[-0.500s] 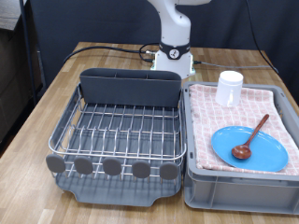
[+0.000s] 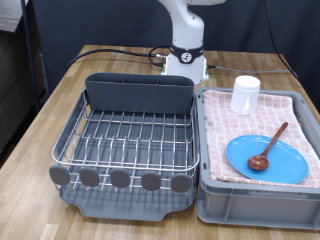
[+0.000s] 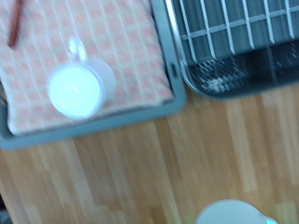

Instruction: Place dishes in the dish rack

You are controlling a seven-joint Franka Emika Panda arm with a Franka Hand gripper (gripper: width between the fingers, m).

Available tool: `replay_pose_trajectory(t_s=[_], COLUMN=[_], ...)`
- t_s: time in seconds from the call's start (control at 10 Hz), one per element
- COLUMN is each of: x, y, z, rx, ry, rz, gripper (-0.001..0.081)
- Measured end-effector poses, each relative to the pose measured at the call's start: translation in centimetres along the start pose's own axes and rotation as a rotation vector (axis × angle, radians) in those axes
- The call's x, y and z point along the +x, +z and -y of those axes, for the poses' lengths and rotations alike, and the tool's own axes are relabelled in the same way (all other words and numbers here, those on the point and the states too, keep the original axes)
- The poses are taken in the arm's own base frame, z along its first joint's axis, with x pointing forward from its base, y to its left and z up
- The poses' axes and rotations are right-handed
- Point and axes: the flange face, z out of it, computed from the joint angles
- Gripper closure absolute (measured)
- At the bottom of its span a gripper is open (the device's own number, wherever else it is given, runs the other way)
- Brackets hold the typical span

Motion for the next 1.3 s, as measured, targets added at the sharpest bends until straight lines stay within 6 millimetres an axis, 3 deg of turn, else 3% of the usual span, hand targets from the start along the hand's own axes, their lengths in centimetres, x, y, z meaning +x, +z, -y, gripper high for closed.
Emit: replay_pose_trajectory(t_s=[0.4,0.7,1.3], x=[-0.9,-1.2,-5.7], y=[1.7,1.9,5.1], z=[5.8,6.7,14.4], rx=[0.020,0.051,0.032], ry=[-0.030,-0.024,0.084], rz=[0.026,0.003,-0.061], gripper=[0.0004,0.0004,0.0004])
